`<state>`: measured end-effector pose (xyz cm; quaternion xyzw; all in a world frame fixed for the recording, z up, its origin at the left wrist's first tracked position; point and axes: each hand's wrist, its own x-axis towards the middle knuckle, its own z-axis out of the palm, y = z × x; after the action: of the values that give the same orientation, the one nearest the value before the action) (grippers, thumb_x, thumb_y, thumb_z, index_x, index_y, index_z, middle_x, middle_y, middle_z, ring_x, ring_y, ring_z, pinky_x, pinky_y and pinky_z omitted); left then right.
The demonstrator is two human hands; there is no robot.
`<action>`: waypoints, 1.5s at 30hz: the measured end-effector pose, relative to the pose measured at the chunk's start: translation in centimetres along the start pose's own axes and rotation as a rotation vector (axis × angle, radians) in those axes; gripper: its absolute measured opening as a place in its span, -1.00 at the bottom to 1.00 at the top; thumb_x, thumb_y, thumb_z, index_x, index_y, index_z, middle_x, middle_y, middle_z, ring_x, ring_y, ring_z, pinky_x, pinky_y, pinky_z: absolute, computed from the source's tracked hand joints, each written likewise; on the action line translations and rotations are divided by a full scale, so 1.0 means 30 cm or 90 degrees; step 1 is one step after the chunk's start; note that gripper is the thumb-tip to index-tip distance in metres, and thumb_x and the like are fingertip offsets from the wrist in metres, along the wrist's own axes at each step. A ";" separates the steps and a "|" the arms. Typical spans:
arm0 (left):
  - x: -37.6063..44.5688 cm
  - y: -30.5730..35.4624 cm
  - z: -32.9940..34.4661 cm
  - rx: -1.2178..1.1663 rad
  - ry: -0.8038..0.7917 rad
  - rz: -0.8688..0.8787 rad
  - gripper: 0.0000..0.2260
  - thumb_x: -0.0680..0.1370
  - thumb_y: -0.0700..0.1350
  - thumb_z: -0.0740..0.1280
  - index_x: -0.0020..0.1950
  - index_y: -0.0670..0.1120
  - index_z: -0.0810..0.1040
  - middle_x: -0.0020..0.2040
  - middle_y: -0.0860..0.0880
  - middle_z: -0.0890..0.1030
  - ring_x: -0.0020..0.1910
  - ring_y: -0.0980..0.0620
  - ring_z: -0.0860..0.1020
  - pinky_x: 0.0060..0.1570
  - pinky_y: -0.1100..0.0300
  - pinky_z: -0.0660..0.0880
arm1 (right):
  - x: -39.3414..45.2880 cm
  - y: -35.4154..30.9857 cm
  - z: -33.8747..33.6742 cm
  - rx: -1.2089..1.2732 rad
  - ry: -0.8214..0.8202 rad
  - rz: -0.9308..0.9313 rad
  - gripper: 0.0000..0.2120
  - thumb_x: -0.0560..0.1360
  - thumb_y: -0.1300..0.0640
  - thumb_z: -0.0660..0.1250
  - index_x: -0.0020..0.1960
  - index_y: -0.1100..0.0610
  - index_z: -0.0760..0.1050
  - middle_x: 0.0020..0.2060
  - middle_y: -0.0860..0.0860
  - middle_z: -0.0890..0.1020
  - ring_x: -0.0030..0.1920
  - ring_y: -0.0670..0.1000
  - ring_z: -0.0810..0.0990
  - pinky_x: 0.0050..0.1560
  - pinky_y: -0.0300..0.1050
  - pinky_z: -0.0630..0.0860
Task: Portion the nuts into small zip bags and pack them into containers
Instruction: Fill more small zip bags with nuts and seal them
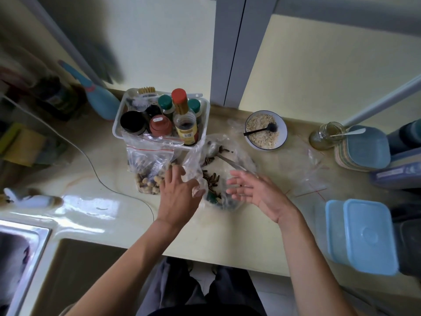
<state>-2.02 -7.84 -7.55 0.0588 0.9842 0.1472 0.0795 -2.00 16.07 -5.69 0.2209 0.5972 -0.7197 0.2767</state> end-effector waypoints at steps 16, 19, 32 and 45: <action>0.036 -0.023 -0.008 -0.301 -0.056 -0.129 -0.72 0.60 0.05 0.32 -0.26 -0.04 0.51 -0.19 -0.05 0.67 -0.15 -0.09 0.61 -0.15 0.08 0.52 | 0.193 0.151 0.081 -0.548 0.116 -0.405 -0.64 0.67 -0.12 0.24 0.41 -0.05 0.50 0.21 -0.10 0.58 0.25 -0.09 0.55 0.28 0.08 0.54; 0.030 -0.026 -0.034 -0.331 -0.057 -0.153 -0.70 0.61 0.08 0.30 -0.28 0.00 0.47 -0.20 -0.02 0.67 -0.15 -0.05 0.64 -0.15 0.11 0.53 | 0.168 0.179 0.086 -0.662 0.175 -0.385 -0.62 0.69 -0.17 0.16 0.46 -0.12 0.38 0.11 -0.02 0.65 0.15 -0.03 0.59 0.12 0.01 0.58; 0.046 0.014 -0.211 -0.406 -0.008 -0.139 -0.62 0.62 0.11 0.27 -0.19 -0.13 0.63 -0.33 -0.07 0.64 -0.31 -0.02 0.60 -0.27 0.12 0.48 | 0.063 0.038 0.015 -0.554 0.398 -0.464 -0.59 0.68 0.14 0.13 -0.22 0.24 0.60 -0.39 0.10 0.67 -0.44 0.07 0.61 -0.41 -0.09 0.50; 0.068 0.098 -0.399 -0.424 0.034 -0.124 -0.66 0.56 0.12 0.27 -0.19 -0.10 0.64 -0.28 -0.05 0.68 -0.24 -0.10 0.66 -0.17 0.02 0.60 | -0.074 -0.250 -0.038 -0.541 0.421 -0.482 -0.36 0.69 -0.12 0.07 -0.38 0.20 0.59 -0.52 0.07 0.60 -0.47 0.08 0.60 -0.40 -0.02 0.53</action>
<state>-5.84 -8.12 4.36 -0.0688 0.8848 0.4535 0.0823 -5.31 18.49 1.06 0.0764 0.9195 -0.3628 -0.1307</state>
